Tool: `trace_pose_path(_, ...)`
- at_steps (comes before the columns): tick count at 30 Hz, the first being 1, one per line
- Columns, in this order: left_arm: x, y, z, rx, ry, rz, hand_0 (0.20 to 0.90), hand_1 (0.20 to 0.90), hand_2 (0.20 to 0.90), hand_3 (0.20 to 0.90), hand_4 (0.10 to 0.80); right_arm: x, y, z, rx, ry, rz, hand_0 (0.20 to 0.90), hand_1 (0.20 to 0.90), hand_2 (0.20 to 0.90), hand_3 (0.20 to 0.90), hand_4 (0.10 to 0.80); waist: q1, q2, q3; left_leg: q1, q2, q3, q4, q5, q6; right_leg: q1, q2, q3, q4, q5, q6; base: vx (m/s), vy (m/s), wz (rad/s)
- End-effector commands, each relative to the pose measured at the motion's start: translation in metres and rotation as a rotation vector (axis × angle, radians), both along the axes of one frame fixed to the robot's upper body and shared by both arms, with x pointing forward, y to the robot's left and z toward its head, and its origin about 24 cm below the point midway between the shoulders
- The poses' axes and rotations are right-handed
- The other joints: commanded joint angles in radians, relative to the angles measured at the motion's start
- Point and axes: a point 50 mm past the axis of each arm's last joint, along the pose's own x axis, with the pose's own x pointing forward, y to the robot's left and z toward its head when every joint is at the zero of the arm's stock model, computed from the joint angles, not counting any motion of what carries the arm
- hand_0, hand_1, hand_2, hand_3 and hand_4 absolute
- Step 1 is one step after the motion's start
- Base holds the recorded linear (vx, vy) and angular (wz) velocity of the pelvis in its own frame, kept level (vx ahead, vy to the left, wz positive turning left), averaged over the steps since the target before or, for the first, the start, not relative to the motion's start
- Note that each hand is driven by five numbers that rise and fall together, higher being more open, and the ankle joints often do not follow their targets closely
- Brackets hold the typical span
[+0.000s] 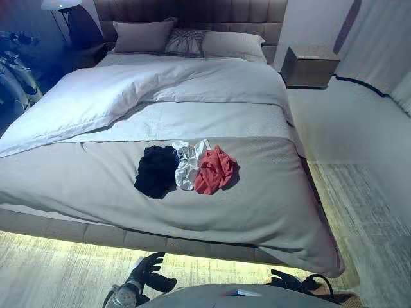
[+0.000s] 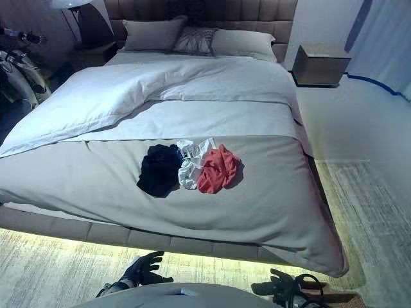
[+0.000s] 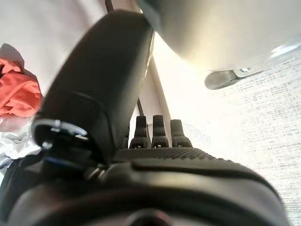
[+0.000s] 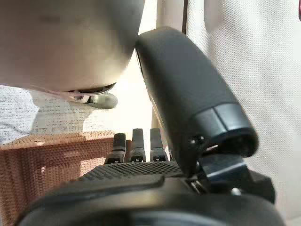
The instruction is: Pick up the clothes from the bed and place them into the basket
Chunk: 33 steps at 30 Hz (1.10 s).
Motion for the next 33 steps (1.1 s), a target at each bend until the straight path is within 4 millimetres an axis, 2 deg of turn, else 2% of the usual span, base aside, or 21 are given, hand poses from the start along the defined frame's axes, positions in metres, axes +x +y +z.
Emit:
trace_pose_path(1,0.032,-0.005,0.008,-0.026,-0.093,-0.034,0.900,0.900,0.900,0.900,0.800,0.021,0.006,0.003,0.009,-0.065,0.043,0.900,0.900,0.900,0.900,0.800,0.004,-0.001,0.019,-0.011,-0.008,0.117,0.006,-0.046,0.008,0.019,-0.027,-0.037,0.054,-0.038,0.059,0.000,0.000,0.00)
trace_pose_path(8,0.025,-0.002,0.005,-0.008,-0.056,0.007,0.900,0.900,0.900,0.900,0.800,0.017,0.007,0.002,0.020,-0.053,0.030,0.900,0.900,0.900,0.900,0.800,0.003,-0.003,0.024,-0.010,-0.002,0.118,0.006,-0.043,0.005,0.021,-0.020,-0.036,0.050,-0.038,0.055,0.004,-0.016,0.00)
trace_pose_path(15,0.027,-0.001,0.007,0.037,-0.093,0.012,0.900,0.900,0.900,0.900,0.800,0.015,0.008,0.001,0.022,-0.035,0.053,0.900,0.900,0.900,0.900,0.800,0.008,-0.008,0.031,-0.011,0.009,0.119,0.012,-0.034,-0.007,0.019,-0.013,-0.039,0.053,-0.042,0.047,0.018,-0.039,0.00)
trace_pose_path(18,0.031,-0.002,0.009,0.042,-0.127,0.031,0.900,0.900,0.900,0.900,0.800,0.018,0.007,0.002,0.020,-0.038,0.066,0.900,0.900,0.900,0.900,0.800,0.013,-0.020,0.046,-0.038,0.006,0.129,0.093,-0.046,-0.012,0.010,-0.021,-0.043,0.067,-0.040,0.037,0.000,0.000,0.00)
trace_pose_path(19,0.034,-0.002,0.010,0.045,-0.151,0.046,0.900,0.900,0.900,0.900,0.800,0.019,0.005,0.002,0.011,-0.042,0.071,0.900,0.900,0.900,0.900,0.800,0.019,-0.032,0.059,-0.071,-0.011,0.129,0.171,-0.064,-0.010,0.006,-0.032,-0.045,0.076,-0.036,0.031,0.000,0.000,0.00)
trace_pose_path(21,0.037,-0.002,0.012,0.041,-0.174,0.056,0.900,0.900,0.900,0.900,0.800,0.022,0.003,0.003,0.001,-0.046,0.068,0.900,0.900,0.900,0.900,0.800,0.029,-0.040,0.076,-0.130,-0.019,0.105,0.262,-0.049,-0.015,0.003,-0.036,-0.045,0.085,-0.033,0.026,-0.003,0.028,0.10)
trace_pose_path(22,0.040,-0.001,0.014,0.035,-0.201,0.091,0.900,0.900,0.900,0.900,0.800,0.025,-0.001,0.005,-0.009,-0.054,0.057,0.900,0.900,0.900,0.900,0.800,0.048,-0.039,0.099,-0.193,-0.001,0.076,0.296,0.005,-0.028,0.008,-0.031,-0.031,0.092,-0.037,0.024,0.049,0.137,0.20)
trace_pose_path(23,0.042,0.000,0.016,0.021,-0.220,0.131,0.900,0.900,0.900,0.900,0.800,0.028,-0.004,0.006,-0.014,-0.061,0.046,0.900,0.900,0.900,0.900,0.800,0.058,-0.033,0.111,-0.208,0.033,0.080,0.258,0.033,-0.039,0.015,-0.025,-0.024,0.096,-0.047,0.025,0.091,0.194,0.17)
trace_pose_path(24,0.042,0.002,0.016,0.013,-0.227,0.154,0.900,0.900,0.900,0.900,0.800,0.029,-0.005,0.007,-0.015,-0.066,0.037,0.900,0.900,0.900,0.900,0.800,0.064,-0.028,0.118,-0.207,0.060,0.090,0.216,0.052,-0.046,0.022,-0.023,-0.023,0.097,-0.055,0.027,0.158,0.233,0.10)
trace_pose_path(25,0.041,0.004,0.016,0.009,-0.232,0.167,0.900,0.900,0.900,0.900,0.800,0.030,-0.008,0.007,-0.013,-0.069,0.026,0.900,0.900,0.900,0.900,0.800,0.071,-0.019,0.120,-0.209,0.107,0.111,0.137,0.096,-0.059,0.039,-0.021,-0.027,0.092,-0.067,0.031,0.187,0.214,0.08)
trace_pose_path(26,0.039,0.004,0.016,0.011,-0.234,0.171,0.900,0.900,0.900,0.900,0.800,0.030,-0.009,0.008,-0.011,-0.071,0.022,0.900,0.900,0.900,0.900,0.800,0.075,-0.015,0.123,-0.206,0.130,0.127,0.092,0.126,-0.066,0.053,-0.023,-0.029,0.090,-0.074,0.033,0.341,0.333,0.15)
trace_pose_path(27,0.034,0.003,0.015,0.029,-0.230,0.158,0.900,0.900,0.900,0.900,0.800,0.025,-0.012,0.007,-0.017,-0.062,0.013,0.900,0.900,0.900,0.900,0.800,0.086,-0.005,0.124,-0.238,0.167,0.149,0.037,0.198,-0.083,0.103,-0.025,-0.029,0.085,-0.101,0.034,0.352,0.345,0.27)
trace_pose_path(29,0.030,0.004,0.014,0.040,-0.238,0.186,0.900,0.900,0.900,0.900,0.800,0.022,-0.013,0.007,-0.028,-0.046,0.012,0.900,0.900,0.900,0.900,0.800,0.099,-0.010,0.118,-0.254,0.145,0.123,0.038,0.164,-0.074,0.133,-0.052,-0.018,0.084,-0.116,0.048,0.324,0.356,0.19)
trace_pose_path(31,0.029,0.004,0.013,0.031,-0.226,0.194,0.900,0.900,0.900,0.900,0.800,0.018,-0.012,0.005,-0.033,-0.032,0.019,0.900,0.900,0.900,0.900,0.800,0.100,-0.012,0.100,-0.233,0.139,0.143,0.036,0.132,-0.065,0.159,-0.088,-0.026,0.092,-0.125,0.074,0.238,0.351,-0.12)
trace_pose_path(33,0.033,0.006,0.014,0.042,-0.221,0.174,0.900,0.900,0.900,0.900,0.800,0.018,-0.006,0.004,-0.016,-0.049,0.003,0.900,0.900,0.900,0.900,0.800,0.104,-0.014,0.082,-0.209,0.102,0.152,0.045,0.100,-0.039,0.165,-0.133,-0.046,0.141,-0.138,0.100,0.184,0.304,-0.40)
